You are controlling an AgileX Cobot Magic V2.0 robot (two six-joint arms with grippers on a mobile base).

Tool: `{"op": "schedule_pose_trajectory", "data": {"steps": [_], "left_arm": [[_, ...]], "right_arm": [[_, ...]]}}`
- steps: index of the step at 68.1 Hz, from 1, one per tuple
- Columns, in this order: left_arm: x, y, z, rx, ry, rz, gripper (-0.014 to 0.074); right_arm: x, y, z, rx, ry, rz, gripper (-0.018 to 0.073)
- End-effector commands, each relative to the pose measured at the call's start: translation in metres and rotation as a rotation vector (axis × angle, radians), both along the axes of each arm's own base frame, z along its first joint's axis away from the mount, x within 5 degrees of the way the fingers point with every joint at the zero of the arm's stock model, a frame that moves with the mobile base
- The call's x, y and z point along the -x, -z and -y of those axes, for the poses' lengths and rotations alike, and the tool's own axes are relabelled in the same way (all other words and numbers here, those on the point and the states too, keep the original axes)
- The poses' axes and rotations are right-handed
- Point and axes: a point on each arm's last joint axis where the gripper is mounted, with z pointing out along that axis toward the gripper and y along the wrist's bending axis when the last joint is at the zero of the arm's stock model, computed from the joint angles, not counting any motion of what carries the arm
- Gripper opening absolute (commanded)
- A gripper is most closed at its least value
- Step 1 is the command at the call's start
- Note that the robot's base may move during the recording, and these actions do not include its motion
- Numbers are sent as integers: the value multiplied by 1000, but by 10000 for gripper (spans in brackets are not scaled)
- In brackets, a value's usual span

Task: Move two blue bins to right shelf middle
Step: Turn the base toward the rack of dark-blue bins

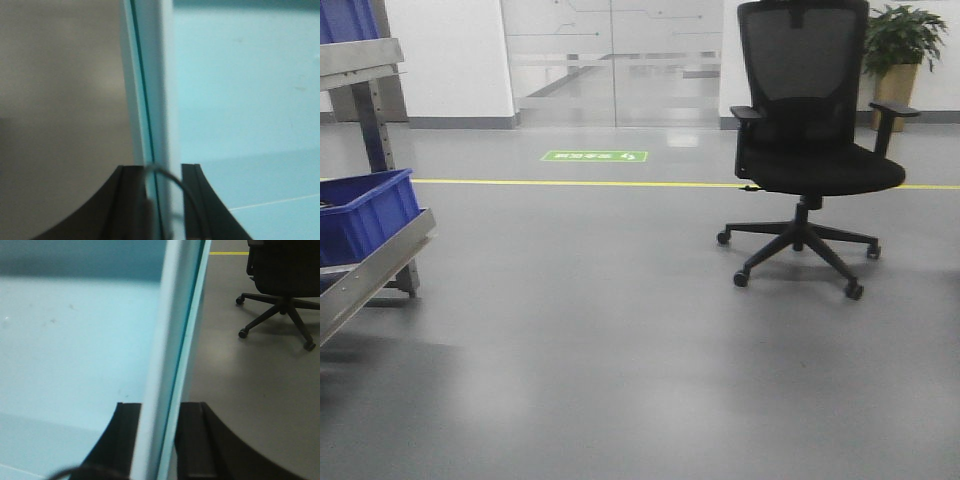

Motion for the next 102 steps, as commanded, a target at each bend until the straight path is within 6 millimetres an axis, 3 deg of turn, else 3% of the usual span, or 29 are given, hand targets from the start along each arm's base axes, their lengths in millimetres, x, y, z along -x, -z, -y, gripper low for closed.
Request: {"op": "schedule_pose_trajectory", "data": {"steps": [1, 102], "left_arm": [[9, -20, 2, 69, 32, 108, -111], [-3, -10, 7, 58, 29, 86, -111]], "right_arm": [[3, -16, 1, -31, 0, 113, -155], [3, -16, 1, -31, 0, 113, -155]]}}
